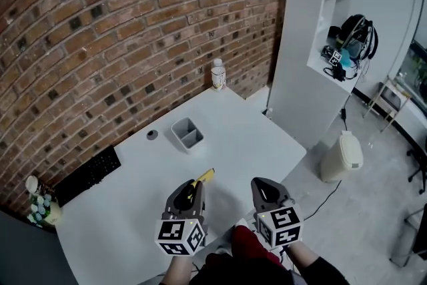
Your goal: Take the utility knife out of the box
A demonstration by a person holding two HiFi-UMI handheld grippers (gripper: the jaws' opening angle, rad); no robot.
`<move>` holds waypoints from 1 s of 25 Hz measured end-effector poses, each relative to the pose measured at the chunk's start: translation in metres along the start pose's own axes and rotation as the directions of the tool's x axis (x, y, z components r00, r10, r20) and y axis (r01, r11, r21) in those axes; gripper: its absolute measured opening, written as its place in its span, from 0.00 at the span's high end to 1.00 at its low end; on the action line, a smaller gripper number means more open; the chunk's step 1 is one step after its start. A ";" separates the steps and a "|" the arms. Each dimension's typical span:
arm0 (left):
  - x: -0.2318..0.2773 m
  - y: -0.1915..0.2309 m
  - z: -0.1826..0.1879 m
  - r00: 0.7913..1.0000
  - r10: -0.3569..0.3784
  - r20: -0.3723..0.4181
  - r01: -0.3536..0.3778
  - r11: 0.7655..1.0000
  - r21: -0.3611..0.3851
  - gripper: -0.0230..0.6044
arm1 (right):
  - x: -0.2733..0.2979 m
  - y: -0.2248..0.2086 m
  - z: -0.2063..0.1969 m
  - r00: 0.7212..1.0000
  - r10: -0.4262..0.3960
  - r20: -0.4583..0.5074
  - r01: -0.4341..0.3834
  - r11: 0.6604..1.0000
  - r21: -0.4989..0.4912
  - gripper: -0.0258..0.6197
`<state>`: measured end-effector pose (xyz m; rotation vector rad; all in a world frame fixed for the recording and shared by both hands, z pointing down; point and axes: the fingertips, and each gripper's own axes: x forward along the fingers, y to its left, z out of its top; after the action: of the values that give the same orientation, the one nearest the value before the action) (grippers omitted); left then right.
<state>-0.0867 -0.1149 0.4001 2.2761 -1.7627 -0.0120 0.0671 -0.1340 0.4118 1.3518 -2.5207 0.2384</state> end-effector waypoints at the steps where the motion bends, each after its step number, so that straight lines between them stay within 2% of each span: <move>1: -0.002 -0.002 -0.001 1.000 -0.005 -0.002 0.005 1.000 0.003 0.85 | -0.004 0.000 -0.002 1.000 -0.008 -0.001 0.008 1.000 0.003 0.95; 13: -0.019 -0.027 -0.013 0.997 -0.073 -0.030 0.074 0.996 0.042 0.85 | -0.044 -0.005 -0.016 0.995 -0.096 -0.005 0.096 0.995 0.015 0.95; 25: -0.010 -0.056 -0.026 0.983 -0.169 -0.074 0.174 0.982 0.070 0.85 | -0.074 -0.029 -0.032 0.979 -0.202 -0.028 0.203 0.978 0.048 0.95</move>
<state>-0.0318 -0.0870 0.4117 2.4462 -1.5540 0.1004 0.1354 -0.0835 0.4193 1.6034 -2.3509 0.2759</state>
